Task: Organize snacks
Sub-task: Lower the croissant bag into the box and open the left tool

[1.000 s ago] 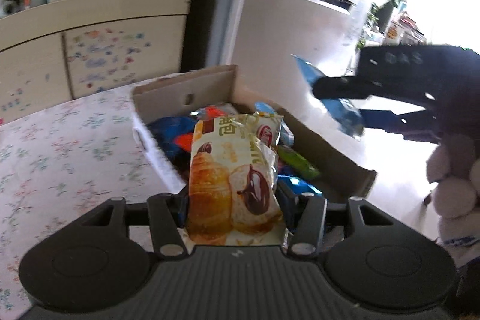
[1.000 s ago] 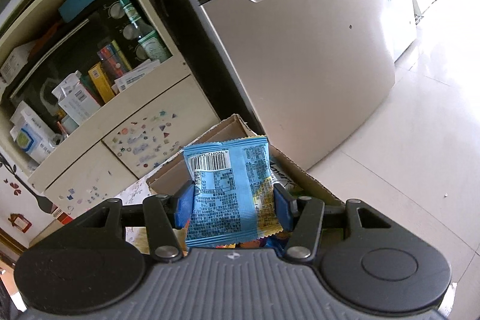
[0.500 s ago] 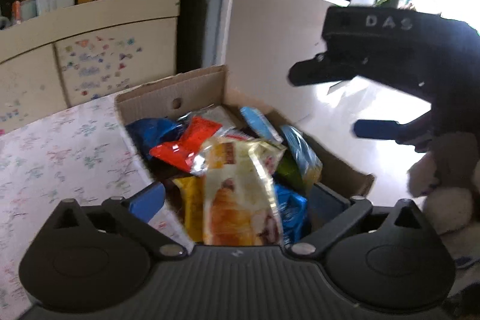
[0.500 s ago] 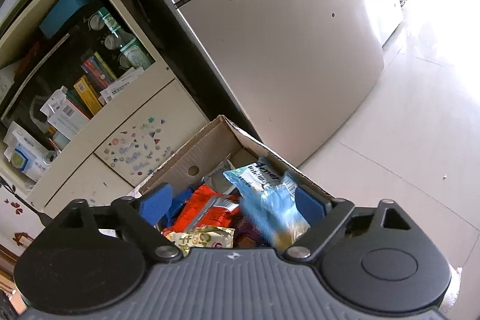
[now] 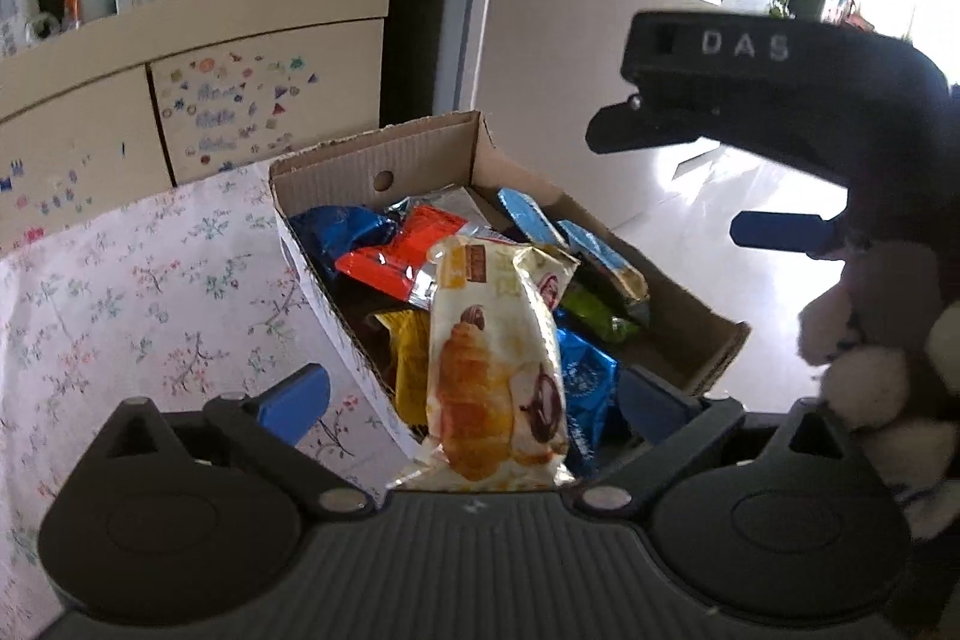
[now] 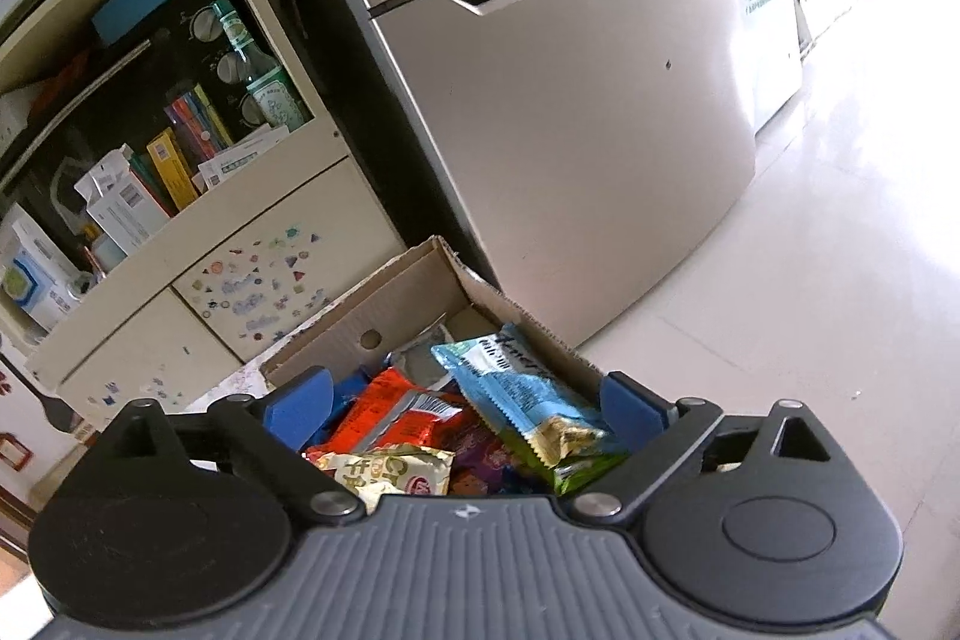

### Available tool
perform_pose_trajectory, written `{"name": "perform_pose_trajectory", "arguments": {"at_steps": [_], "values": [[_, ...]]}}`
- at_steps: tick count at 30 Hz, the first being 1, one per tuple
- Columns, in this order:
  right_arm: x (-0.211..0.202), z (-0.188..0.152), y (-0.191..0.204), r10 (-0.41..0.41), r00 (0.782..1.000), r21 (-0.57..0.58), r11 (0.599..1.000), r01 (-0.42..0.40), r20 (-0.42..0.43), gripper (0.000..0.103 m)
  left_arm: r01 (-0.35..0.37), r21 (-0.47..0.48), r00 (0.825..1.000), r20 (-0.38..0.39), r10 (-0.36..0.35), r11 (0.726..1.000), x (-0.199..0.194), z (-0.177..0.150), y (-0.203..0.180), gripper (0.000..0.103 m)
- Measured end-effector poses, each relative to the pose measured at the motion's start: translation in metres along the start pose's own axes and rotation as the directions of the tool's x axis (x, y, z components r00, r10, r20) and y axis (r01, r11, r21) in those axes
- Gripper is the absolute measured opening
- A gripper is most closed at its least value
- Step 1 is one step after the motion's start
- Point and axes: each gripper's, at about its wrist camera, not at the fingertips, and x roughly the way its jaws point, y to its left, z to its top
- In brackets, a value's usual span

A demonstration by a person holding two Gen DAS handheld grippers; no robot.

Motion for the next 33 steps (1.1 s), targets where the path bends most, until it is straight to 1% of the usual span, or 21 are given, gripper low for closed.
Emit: {"name": "perform_pose_trajectory", "arguments": {"at_steps": [3, 7, 10, 13, 16, 19, 25, 28, 33], "values": [[-0.003, -0.001, 0.007, -0.046, 0.999, -0.057, 0.997, 0.047, 0.025, 0.102, -0.001, -0.044, 0.999, -0.041, -0.001, 0.999, 0.001, 0.002, 0.005, 0.102], [-0.004, -0.003, 0.010, -0.085, 0.995, -0.098, 0.991, 0.089, 0.044, 0.103, -0.061, -0.010, 0.998, -0.036, 0.061, 0.998, -0.003, 0.000, 0.003, 0.102], [-0.005, -0.002, 0.008, -0.109, 0.993, -0.101, 0.988, 0.113, 0.042, 0.103, -0.091, -0.007, 0.995, -0.043, 0.090, 0.996, -0.006, -0.001, 0.002, 0.102], [-0.005, -0.005, 0.010, -0.142, 0.989, -0.148, 0.978, 0.145, 0.035, 0.103, -0.119, -0.009, 0.991, -0.065, 0.118, 0.993, -0.005, -0.001, 0.005, 0.102], [-0.003, -0.009, 0.009, -0.183, 0.983, -0.173, 0.968, 0.181, 0.008, 0.103, -0.149, -0.022, 0.985, -0.086, 0.147, 0.989, -0.004, -0.002, 0.009, 0.102], [-0.004, -0.010, 0.007, -0.204, 0.979, -0.189, 0.962, 0.199, -0.010, 0.103, -0.177, -0.032, 0.979, -0.107, 0.172, 0.984, -0.003, -0.002, 0.013, 0.102], [-0.010, -0.018, 0.007, -0.266, 0.964, -0.244, 0.935, 0.258, -0.003, 0.103, -0.223, -0.011, 0.966, -0.139, 0.219, 0.975, 0.000, -0.001, 0.018, 0.102], [-0.011, -0.023, 0.007, -0.284, 0.959, -0.261, 0.927, 0.271, -0.013, 0.103, -0.234, 0.014, 0.963, -0.136, 0.234, 0.972, 0.000, 0.002, 0.017, 0.102], [-0.010, -0.025, 0.005, -0.288, 0.957, -0.256, 0.929, 0.268, -0.042, 0.103, -0.247, 0.034, 0.958, -0.142, 0.249, 0.968, 0.000, 0.010, 0.018, 0.102]]}}
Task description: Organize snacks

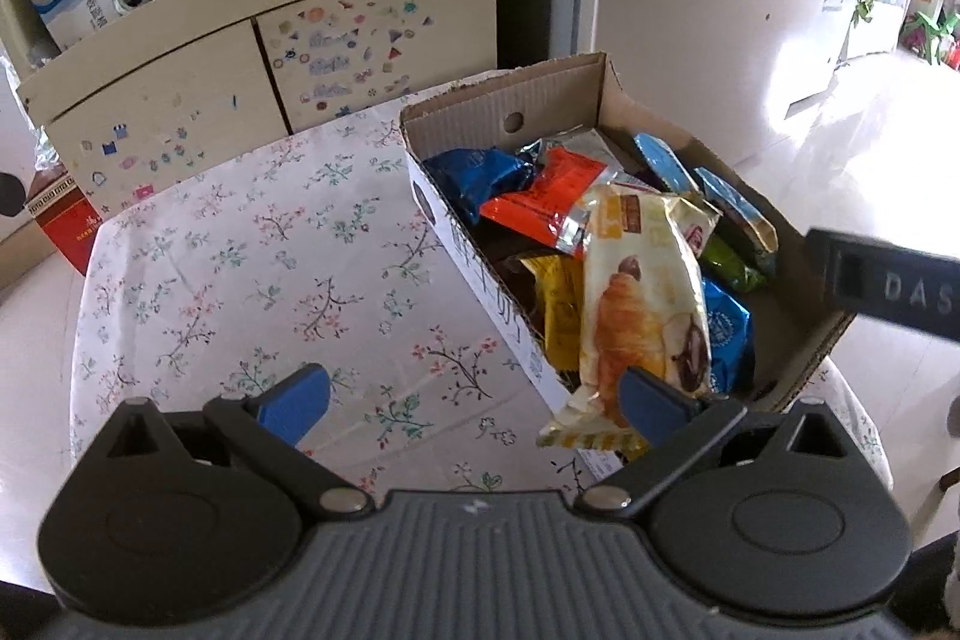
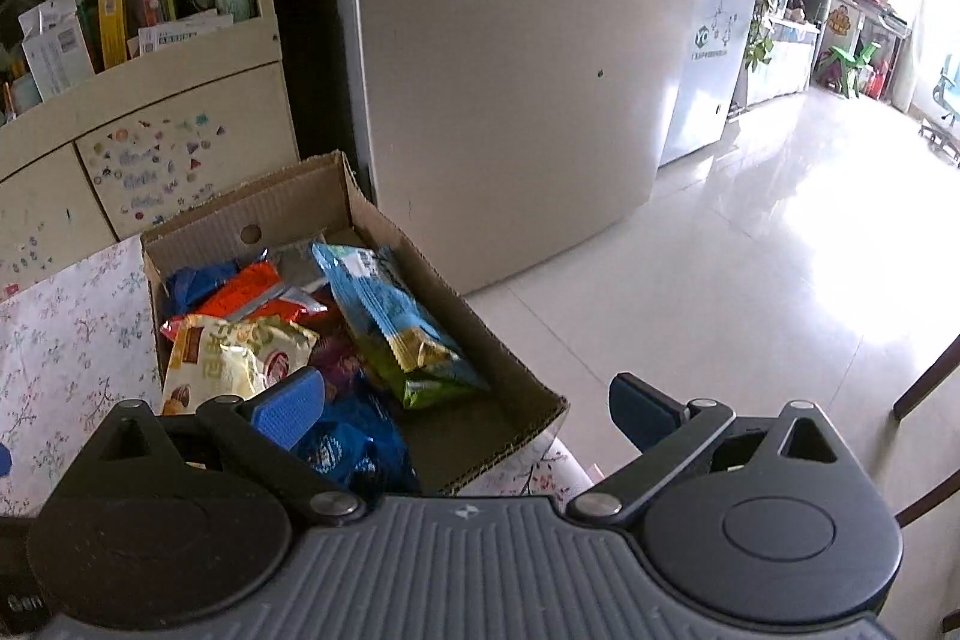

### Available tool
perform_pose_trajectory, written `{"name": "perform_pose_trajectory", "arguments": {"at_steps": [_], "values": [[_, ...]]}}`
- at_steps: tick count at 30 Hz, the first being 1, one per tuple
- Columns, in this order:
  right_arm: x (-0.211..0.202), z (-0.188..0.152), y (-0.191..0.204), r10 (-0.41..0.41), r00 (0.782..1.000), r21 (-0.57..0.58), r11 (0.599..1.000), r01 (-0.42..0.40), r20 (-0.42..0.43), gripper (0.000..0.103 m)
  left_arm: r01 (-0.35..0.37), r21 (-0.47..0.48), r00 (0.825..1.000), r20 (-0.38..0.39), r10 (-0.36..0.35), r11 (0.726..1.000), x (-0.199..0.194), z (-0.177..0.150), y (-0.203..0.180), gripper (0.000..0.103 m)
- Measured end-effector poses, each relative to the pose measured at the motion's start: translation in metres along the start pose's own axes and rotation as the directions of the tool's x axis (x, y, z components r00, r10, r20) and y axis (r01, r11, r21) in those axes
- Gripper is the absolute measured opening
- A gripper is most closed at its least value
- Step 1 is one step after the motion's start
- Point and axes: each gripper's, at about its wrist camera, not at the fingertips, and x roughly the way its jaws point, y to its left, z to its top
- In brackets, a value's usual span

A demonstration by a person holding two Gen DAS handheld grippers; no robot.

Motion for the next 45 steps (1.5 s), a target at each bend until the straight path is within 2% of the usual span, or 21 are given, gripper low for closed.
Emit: {"name": "perform_pose_trajectory", "arguments": {"at_steps": [16, 37, 45], "values": [[0.007, -0.002, 0.012, -0.039, 0.998, -0.073, 0.997, 0.036, -0.045, 0.103, -0.041, 0.050, 0.999, -0.011, 0.042, 0.998, 0.015, 0.025, 0.002, 0.102], [0.008, 0.000, 0.015, -0.058, 0.997, -0.084, 0.995, 0.054, -0.046, 0.103, -0.066, 0.105, 0.998, -0.013, 0.068, 0.992, 0.024, 0.033, -0.004, 0.102], [0.009, -0.001, 0.017, -0.062, 0.997, -0.092, 0.994, 0.058, -0.046, 0.103, -0.056, 0.107, 0.998, -0.027, 0.059, 0.993, 0.028, 0.031, -0.003, 0.101]]}}
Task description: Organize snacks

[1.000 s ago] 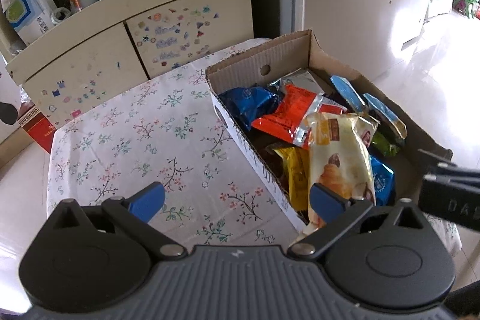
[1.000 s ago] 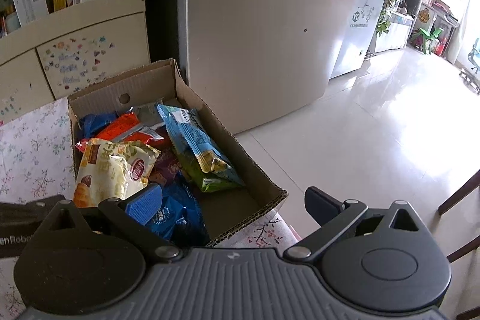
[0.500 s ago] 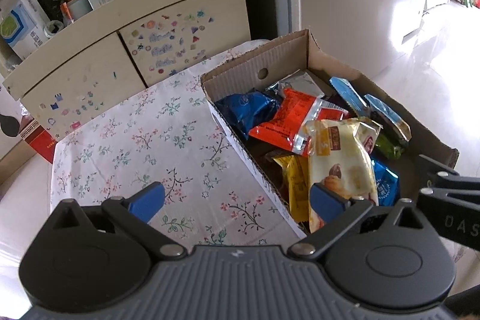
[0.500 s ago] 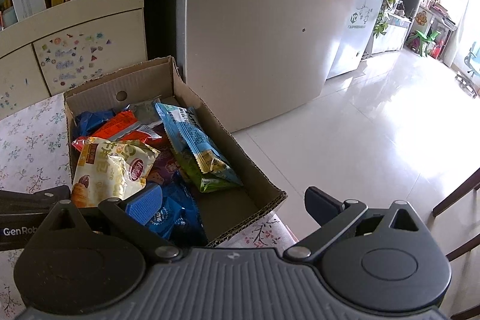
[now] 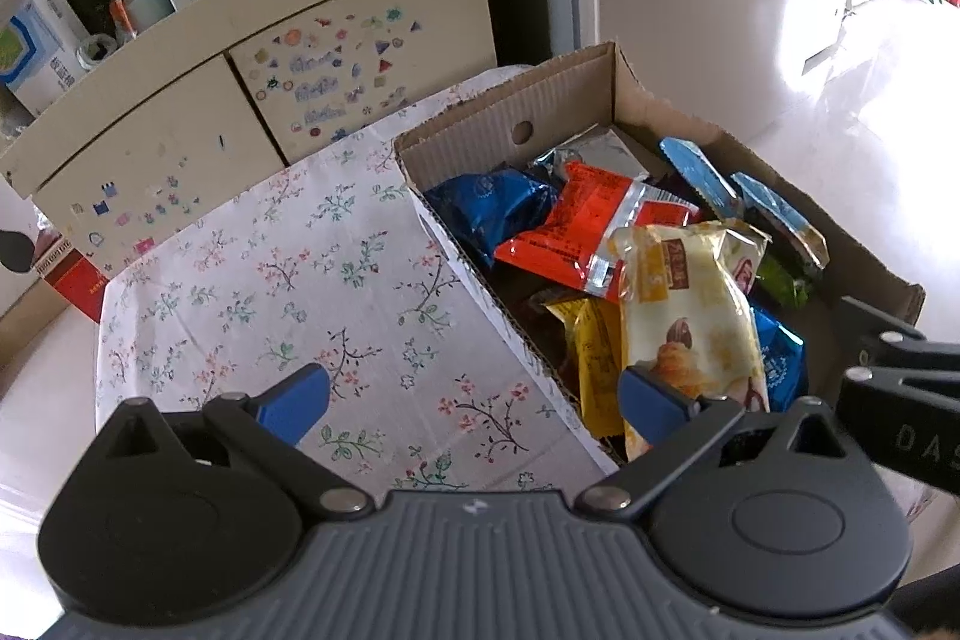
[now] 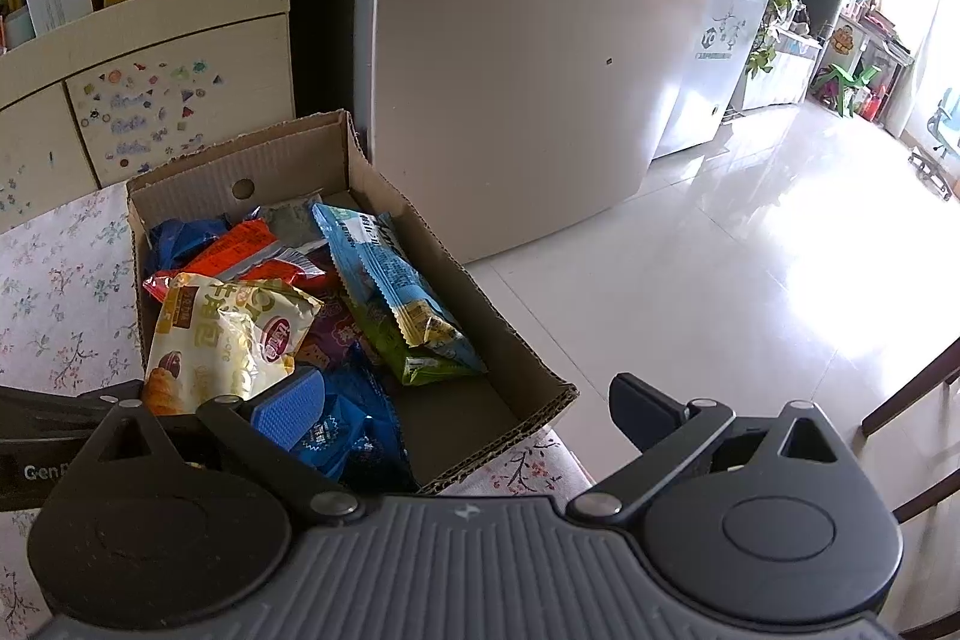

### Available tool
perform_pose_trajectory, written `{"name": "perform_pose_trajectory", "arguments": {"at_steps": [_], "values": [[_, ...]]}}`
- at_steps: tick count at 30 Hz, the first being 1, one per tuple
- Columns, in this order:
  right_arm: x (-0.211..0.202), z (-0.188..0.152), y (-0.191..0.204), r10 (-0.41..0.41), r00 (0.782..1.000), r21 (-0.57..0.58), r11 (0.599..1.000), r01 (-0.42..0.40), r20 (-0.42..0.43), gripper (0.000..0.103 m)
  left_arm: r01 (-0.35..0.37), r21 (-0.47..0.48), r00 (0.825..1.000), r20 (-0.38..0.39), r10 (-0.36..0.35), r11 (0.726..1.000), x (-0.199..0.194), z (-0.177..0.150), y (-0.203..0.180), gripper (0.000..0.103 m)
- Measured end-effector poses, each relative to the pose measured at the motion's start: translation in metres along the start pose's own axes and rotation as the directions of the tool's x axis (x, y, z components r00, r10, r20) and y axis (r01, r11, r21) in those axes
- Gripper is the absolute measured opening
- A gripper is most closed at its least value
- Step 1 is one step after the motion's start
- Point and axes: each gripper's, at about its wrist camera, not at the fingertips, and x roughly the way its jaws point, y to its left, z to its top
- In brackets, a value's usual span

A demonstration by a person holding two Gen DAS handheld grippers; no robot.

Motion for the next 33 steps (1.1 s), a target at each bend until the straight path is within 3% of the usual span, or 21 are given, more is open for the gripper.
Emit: {"name": "perform_pose_trajectory", "arguments": {"at_steps": [17, 33], "values": [[-0.002, -0.002, 0.012, 0.004, 1.000, -0.032, 0.999, -0.004, 0.000, 0.103, -0.001, 0.001, 1.000, -0.018, 0.001, 1.000, 0.001, -0.006, 0.011, 0.101], [-0.011, -0.007, 0.054, 0.080, 0.997, -0.142, 0.987, -0.079, 0.001, 0.103, -0.054, -0.011, 0.998, -0.039, 0.054, 0.998, -0.004, -0.024, 0.054, 0.101]]}}
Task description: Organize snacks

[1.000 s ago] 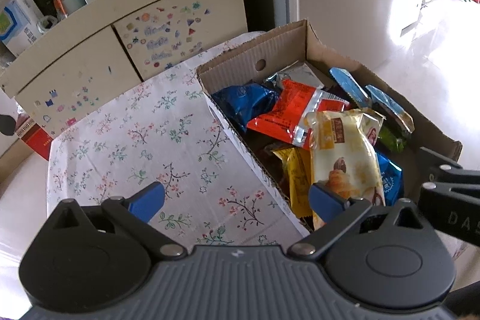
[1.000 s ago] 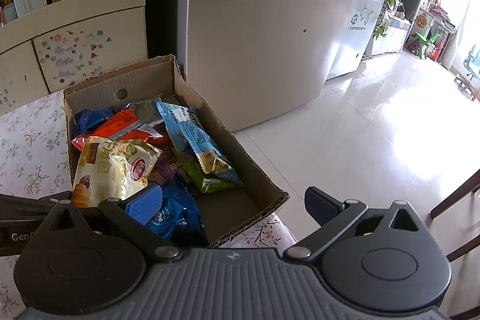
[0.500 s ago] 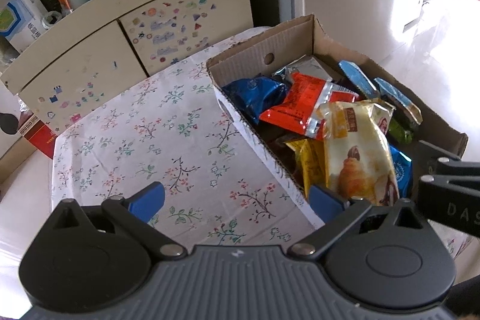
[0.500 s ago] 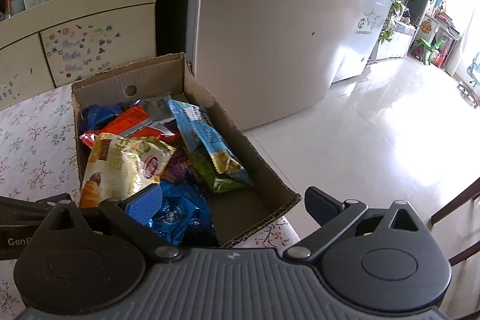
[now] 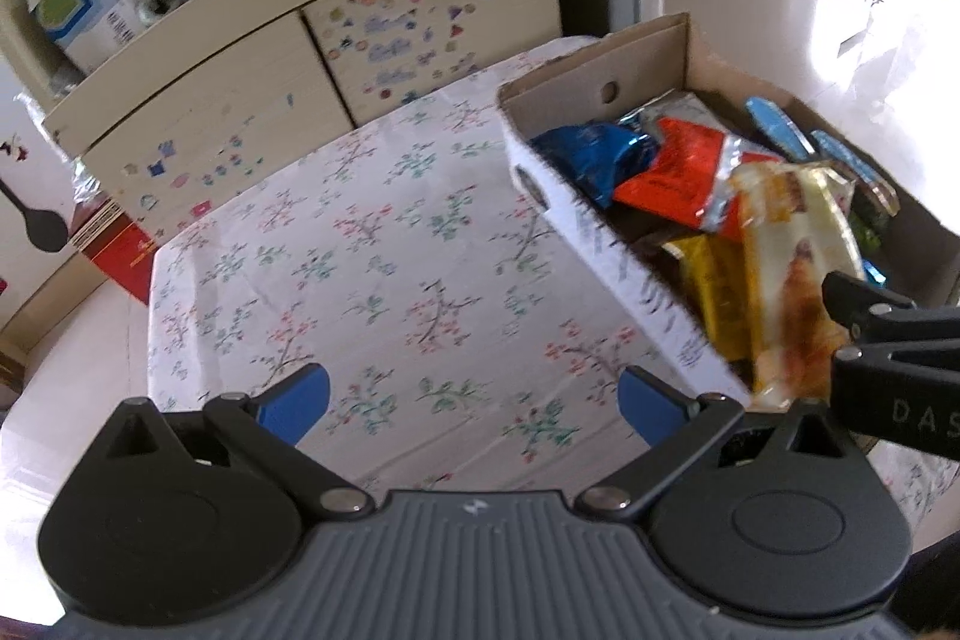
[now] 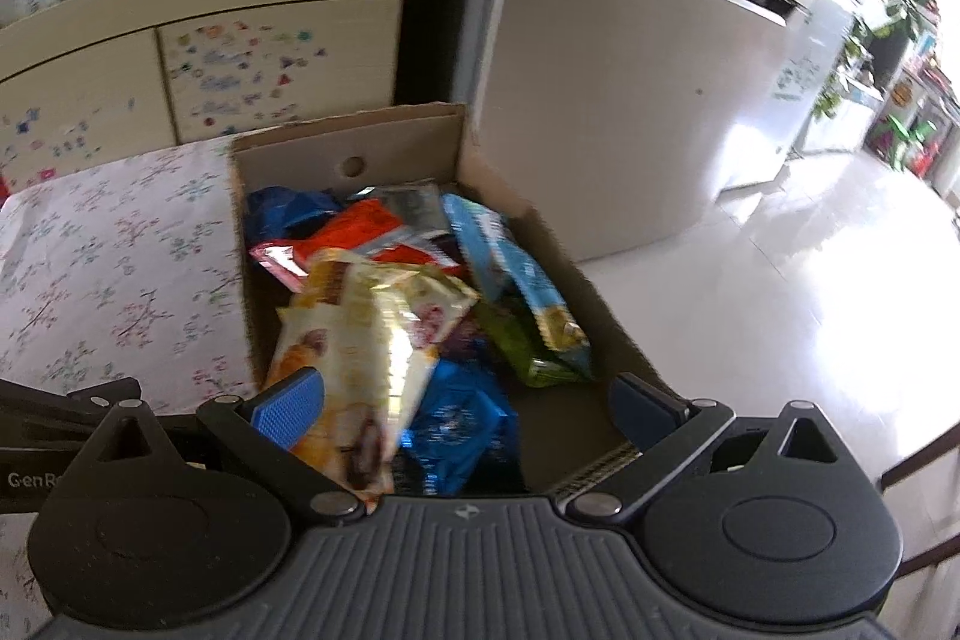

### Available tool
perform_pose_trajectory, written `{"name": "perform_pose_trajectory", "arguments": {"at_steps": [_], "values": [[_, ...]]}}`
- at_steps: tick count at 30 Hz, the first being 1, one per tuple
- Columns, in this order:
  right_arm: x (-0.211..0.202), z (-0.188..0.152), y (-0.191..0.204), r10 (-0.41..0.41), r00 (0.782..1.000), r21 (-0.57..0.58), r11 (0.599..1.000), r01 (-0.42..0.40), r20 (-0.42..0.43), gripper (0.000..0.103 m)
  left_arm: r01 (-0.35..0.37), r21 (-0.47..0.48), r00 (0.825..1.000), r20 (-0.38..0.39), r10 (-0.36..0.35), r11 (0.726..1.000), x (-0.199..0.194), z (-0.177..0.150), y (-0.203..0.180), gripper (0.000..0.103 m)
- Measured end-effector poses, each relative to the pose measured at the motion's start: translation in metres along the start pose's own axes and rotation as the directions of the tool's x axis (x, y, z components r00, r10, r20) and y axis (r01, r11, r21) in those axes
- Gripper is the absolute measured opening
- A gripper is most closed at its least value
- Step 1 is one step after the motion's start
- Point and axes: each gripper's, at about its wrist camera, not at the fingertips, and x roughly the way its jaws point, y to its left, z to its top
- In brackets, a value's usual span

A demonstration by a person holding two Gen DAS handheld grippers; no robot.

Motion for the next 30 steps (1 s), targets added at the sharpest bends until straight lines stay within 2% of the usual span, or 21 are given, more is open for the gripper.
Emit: {"name": "perform_pose_trajectory", "arguments": {"at_steps": [7, 17, 21, 26, 30], "values": [[-0.004, 0.001, 0.030, 0.062, 0.998, -0.089, 0.994, -0.060, 0.020, 0.103, -0.037, -0.024, 0.999, -0.020, 0.036, 0.999, 0.000, -0.015, 0.032, 0.101], [-0.007, -0.005, 0.079, 0.178, 0.984, -0.175, 0.969, -0.173, 0.015, 0.103, -0.072, -0.096, 0.996, -0.066, 0.066, 0.993, 0.002, -0.047, 0.085, 0.102], [-0.005, -0.006, 0.095, 0.215, 0.976, -0.201, 0.957, -0.207, 0.021, 0.103, -0.075, -0.123, 0.995, -0.077, 0.065, 0.990, 0.004, -0.057, 0.102, 0.102], [0.001, -0.011, 0.108, 0.281, 0.959, -0.195, 0.940, -0.279, -0.021, 0.103, -0.068, -0.169, 0.995, -0.084, 0.055, 0.983, 0.007, -0.067, 0.124, 0.102], [-0.001, -0.019, 0.123, 0.297, 0.955, -0.239, 0.926, -0.292, -0.017, 0.103, -0.071, -0.189, 0.995, -0.080, 0.056, 0.979, 0.009, -0.073, 0.139, 0.102]]}}
